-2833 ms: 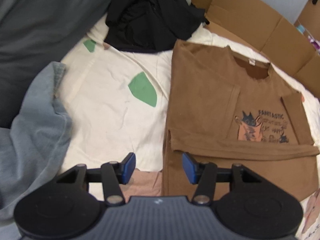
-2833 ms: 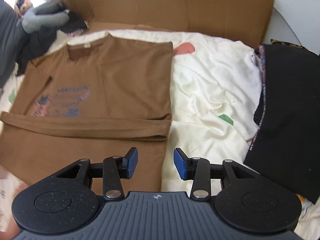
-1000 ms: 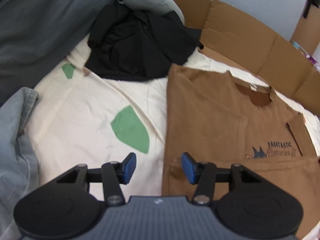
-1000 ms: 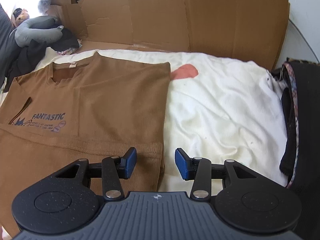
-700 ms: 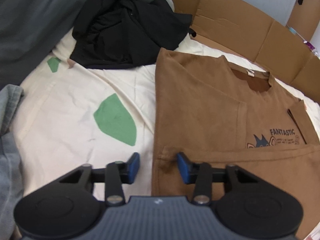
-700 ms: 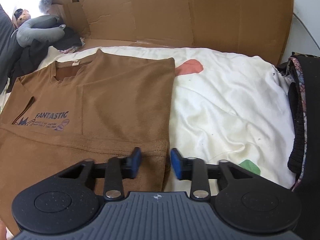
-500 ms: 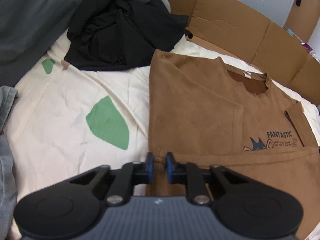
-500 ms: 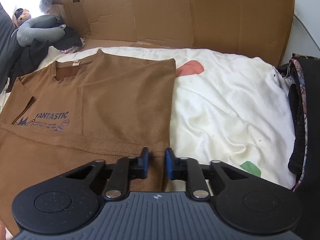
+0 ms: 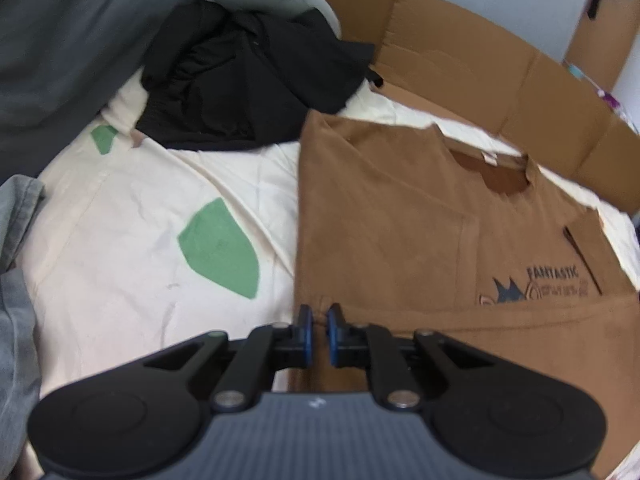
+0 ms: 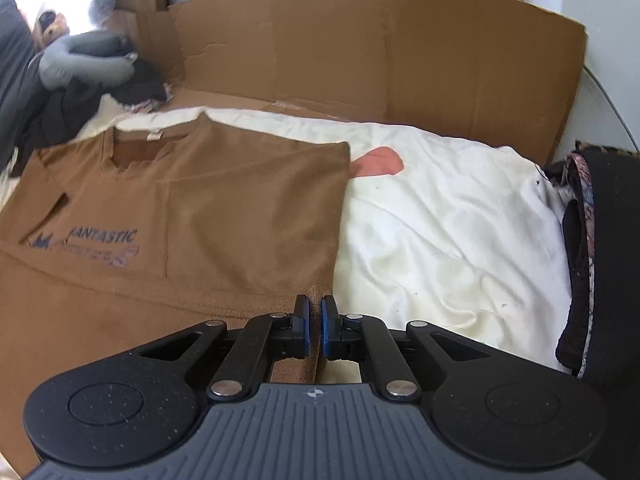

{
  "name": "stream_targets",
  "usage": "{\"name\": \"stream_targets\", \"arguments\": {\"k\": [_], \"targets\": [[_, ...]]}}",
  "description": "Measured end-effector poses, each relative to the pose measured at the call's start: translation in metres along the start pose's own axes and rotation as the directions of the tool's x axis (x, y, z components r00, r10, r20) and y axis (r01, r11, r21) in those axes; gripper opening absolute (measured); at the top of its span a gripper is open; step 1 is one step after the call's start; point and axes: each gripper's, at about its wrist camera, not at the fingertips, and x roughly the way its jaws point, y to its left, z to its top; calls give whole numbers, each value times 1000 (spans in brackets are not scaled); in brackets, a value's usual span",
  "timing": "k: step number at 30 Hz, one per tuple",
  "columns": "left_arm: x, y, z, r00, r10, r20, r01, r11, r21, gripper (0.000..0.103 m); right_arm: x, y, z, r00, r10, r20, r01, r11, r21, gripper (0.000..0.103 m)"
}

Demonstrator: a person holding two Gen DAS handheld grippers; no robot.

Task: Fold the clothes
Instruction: 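Pinch the folded edge with both grippers and smooth it flat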

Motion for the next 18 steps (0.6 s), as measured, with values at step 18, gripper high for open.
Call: {"name": "stream_targets", "arguments": {"k": [18], "targets": [[-9,-11,-6,1000,9,15,-10,999,45,9,-1,11,-5,1000,-27,1,27,997,-74,5]]}}
